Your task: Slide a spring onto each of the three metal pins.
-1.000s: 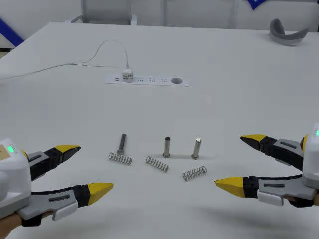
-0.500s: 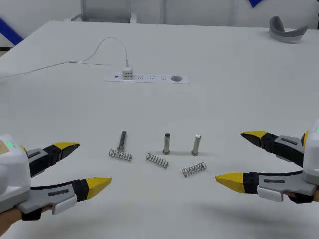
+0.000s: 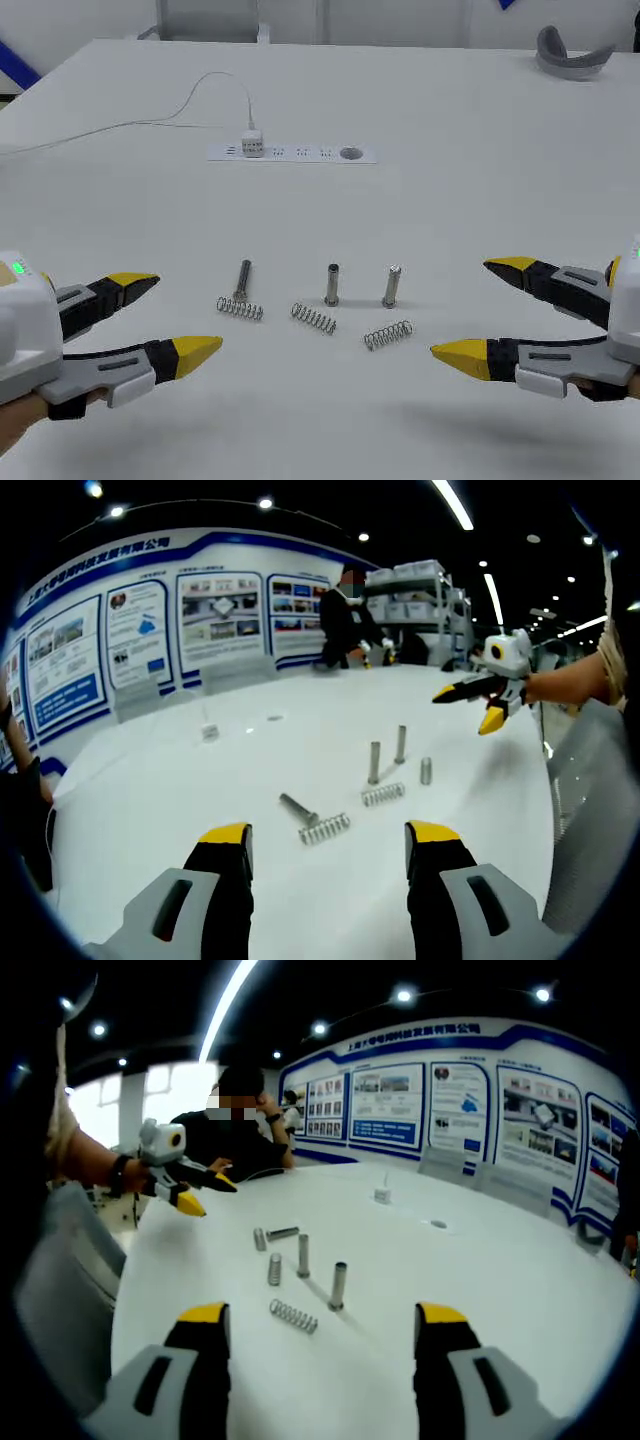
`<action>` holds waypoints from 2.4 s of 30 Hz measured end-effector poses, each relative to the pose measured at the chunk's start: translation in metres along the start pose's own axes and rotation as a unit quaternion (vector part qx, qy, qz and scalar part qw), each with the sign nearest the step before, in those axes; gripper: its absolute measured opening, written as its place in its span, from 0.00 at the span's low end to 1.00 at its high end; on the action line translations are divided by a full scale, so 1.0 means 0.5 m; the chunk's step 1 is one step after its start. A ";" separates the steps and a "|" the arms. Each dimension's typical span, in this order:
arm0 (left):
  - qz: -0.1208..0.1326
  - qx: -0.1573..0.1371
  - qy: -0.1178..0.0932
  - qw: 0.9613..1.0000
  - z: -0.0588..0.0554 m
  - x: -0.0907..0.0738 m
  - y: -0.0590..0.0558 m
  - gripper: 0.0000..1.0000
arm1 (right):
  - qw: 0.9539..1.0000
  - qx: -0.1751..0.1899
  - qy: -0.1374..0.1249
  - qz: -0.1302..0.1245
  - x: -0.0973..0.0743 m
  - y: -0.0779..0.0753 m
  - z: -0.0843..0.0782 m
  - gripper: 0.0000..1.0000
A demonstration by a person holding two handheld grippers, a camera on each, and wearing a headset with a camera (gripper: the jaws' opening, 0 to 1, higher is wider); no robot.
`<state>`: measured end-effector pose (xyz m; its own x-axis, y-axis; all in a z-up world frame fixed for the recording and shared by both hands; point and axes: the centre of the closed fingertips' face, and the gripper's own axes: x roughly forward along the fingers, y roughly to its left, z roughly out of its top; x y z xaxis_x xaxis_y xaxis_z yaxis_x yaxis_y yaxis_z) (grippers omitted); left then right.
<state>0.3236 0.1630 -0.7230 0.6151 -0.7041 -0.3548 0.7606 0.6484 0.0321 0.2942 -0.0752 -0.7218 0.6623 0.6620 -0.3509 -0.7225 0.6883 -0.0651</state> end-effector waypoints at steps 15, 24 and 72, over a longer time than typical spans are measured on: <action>-0.001 0.003 0.018 1.000 0.023 0.057 0.031 0.59 | 1.000 0.002 -0.005 -0.004 -0.001 -0.003 0.006 0.77; 0.000 -0.005 0.038 0.999 0.021 0.106 0.047 0.58 | 1.000 0.002 -0.004 -0.008 -0.003 -0.002 0.008 0.76; 0.072 -0.059 0.188 0.978 -0.058 0.232 0.095 0.14 | 1.000 0.018 0.000 -0.016 -0.004 -0.003 -0.008 0.76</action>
<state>0.4249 0.1206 -0.7899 0.5770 -0.4614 -0.6739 0.6294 0.7770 0.0069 0.2934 -0.0788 -0.7250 0.6851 0.6394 -0.3491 -0.6932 0.7195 -0.0425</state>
